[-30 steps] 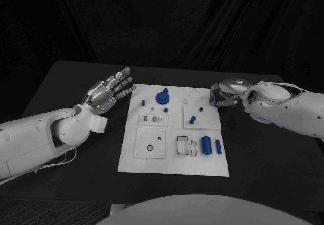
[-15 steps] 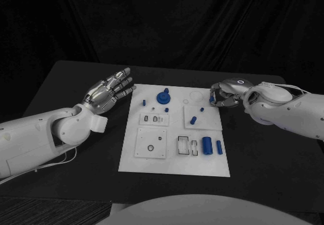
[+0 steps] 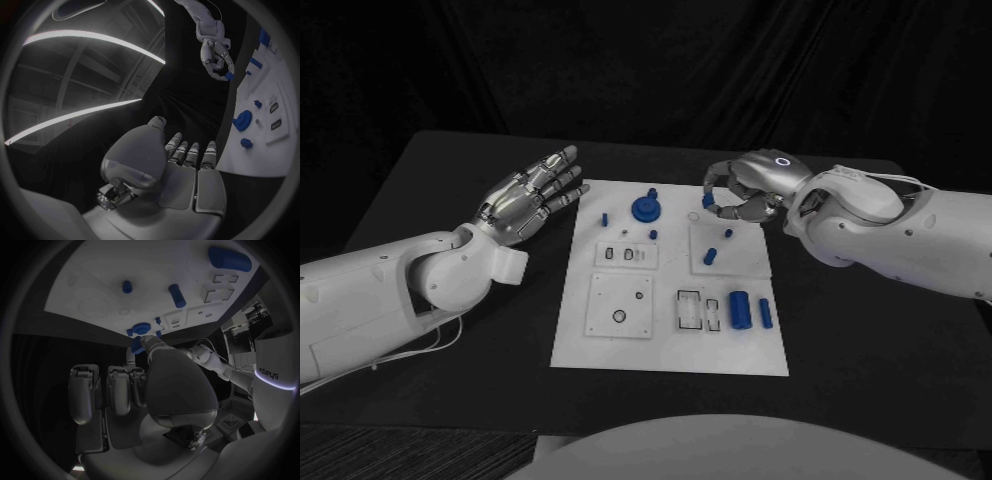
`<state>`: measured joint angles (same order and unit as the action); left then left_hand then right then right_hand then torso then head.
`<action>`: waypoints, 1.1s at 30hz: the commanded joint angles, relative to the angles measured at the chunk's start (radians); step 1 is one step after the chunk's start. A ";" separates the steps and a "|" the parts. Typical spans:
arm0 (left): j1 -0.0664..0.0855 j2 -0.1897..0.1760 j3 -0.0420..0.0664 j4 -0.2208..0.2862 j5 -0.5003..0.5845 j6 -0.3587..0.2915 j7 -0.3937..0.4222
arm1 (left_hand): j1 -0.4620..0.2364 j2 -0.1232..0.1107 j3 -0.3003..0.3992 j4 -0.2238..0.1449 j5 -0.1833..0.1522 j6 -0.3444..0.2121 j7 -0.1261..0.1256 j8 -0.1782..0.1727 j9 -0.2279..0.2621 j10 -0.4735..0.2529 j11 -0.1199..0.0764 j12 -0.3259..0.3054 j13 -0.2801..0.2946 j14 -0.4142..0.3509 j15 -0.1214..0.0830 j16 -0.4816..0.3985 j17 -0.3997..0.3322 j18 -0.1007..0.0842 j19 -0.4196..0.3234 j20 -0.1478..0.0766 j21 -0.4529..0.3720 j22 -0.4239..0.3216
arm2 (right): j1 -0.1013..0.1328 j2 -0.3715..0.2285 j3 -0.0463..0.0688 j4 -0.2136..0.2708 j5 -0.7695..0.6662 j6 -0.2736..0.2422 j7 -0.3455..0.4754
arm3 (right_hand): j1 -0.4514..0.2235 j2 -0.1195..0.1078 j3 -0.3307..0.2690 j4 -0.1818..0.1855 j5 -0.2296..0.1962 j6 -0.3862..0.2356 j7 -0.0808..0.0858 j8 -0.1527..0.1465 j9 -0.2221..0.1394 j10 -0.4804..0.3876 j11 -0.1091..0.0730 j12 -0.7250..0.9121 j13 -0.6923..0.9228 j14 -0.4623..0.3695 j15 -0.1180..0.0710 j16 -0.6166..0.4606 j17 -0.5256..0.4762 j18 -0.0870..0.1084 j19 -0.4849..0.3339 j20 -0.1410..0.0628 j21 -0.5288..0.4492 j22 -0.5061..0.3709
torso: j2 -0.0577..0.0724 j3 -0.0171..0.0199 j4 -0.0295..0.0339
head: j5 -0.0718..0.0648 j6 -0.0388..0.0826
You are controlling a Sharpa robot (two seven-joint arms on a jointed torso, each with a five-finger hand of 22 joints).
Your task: Assemble the parts on the task board
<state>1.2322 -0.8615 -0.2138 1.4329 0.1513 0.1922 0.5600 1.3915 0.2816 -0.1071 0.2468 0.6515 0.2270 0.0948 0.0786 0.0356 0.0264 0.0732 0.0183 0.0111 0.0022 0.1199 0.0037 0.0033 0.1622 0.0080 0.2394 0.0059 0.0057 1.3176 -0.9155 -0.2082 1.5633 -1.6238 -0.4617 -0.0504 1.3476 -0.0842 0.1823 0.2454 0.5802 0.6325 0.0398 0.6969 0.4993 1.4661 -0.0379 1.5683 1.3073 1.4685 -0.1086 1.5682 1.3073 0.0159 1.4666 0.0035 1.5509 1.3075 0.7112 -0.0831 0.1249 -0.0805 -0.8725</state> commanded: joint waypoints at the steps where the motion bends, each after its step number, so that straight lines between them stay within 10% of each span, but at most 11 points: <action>1: -0.001 0.004 0.001 -0.001 0.000 0.005 0.006 | 0.005 -0.001 0.008 0.000 0.005 0.002 0.006 0.005 0.001 0.001 0.006 0.007 0.001 0.000 0.005 0.005 0.000 0.017 -0.001 -0.002 0.000 -0.001 | -0.003 0.030 0.000 0.014 -0.039 -0.017 -0.055 | 0.004 0.004 0.007 0.001 0.004 0.008 0.000 0.001 -0.001 0.105 -0.009 0.003 0.263 0.102 -0.001 0.003 0.264 -0.008 0.089 0.000 -0.006 0.253 | -0.001 0.0001 0.0038 | -0.010 0.000; 33: -0.001 0.020 0.001 -0.013 0.000 0.016 -0.003 | 0.005 -0.003 0.011 0.002 0.005 0.002 0.008 0.006 0.001 0.001 0.011 0.007 0.001 -0.001 -0.008 0.001 -0.001 0.018 -0.002 -0.006 -0.001 -0.002 | -0.063 0.217 0.000 -0.045 -0.069 0.178 -0.144 | 0.007 -0.003 0.020 -0.028 0.022 0.030 0.014 -0.020 -0.014 0.105 0.001 0.003 0.263 0.102 0.012 0.002 0.262 -0.003 0.080 0.010 -0.022 0.246 | 0.002 0.0015 0.0020 | -0.009 0.000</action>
<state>1.2320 -0.8428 -0.2138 1.4187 0.1513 0.1943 0.5494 1.3915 0.2816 -0.1002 0.2482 0.6515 0.2269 0.0948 0.0785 0.0352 0.0266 0.0806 0.0222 0.0108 0.0022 0.1199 0.0037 0.0033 0.1622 0.0080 0.2395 0.0059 0.0050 1.2572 -0.6996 -0.2083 1.5164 -1.6762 -0.3148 -0.1624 1.3515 -0.0887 0.2029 0.2219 0.5998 0.6562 0.0527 0.6793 0.4847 1.4661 -0.0380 1.5683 1.3073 1.4650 -0.1051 1.5682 1.3080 0.0159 1.4666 0.0035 1.5333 1.3073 0.7122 -0.0816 0.1264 -0.0902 -0.8725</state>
